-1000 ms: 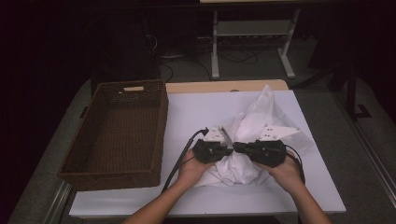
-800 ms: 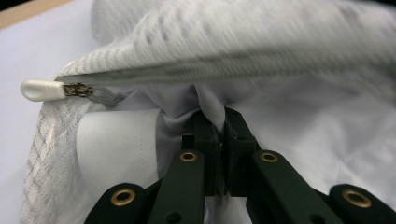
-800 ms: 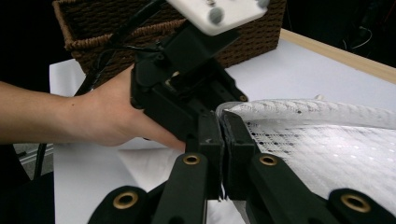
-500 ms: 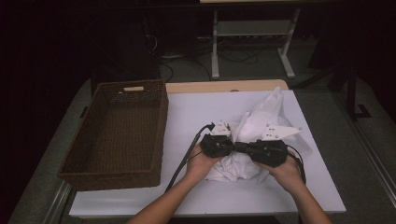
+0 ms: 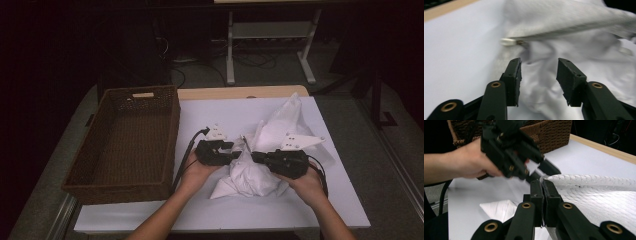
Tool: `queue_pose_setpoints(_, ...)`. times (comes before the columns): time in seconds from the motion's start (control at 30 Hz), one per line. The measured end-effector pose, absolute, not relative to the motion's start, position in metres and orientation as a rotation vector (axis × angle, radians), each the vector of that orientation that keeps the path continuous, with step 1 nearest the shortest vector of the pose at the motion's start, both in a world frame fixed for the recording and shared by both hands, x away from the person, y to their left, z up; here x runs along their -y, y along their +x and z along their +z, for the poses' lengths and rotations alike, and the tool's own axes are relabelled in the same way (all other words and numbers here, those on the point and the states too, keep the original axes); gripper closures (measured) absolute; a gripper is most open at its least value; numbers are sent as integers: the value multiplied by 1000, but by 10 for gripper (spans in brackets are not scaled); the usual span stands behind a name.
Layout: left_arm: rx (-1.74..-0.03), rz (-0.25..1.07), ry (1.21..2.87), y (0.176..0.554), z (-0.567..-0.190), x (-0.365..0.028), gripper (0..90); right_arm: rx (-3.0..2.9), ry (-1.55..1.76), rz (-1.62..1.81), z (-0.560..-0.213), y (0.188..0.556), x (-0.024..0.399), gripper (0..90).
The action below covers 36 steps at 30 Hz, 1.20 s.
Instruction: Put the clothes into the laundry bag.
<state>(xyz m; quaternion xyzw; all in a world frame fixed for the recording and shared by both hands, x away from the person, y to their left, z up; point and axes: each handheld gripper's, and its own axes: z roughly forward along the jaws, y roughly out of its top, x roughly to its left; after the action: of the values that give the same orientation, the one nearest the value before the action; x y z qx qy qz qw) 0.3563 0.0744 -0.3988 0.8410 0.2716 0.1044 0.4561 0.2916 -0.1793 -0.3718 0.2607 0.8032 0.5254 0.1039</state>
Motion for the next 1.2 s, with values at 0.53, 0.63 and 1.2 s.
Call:
queue_pose_setpoints(0.53,-686,223,2169,406,-424,-43,542,-2367,773,1550,-373,292,183,875)
queue_pose_setpoints(0.63,-682,211,2172,411,-426,-42,617,-2366,776,1547,-373,293,183,875)
queue_pose_setpoints(1.2,-783,126,2175,374,-421,-83,887,-2374,787,1515,-378,291,186,870)
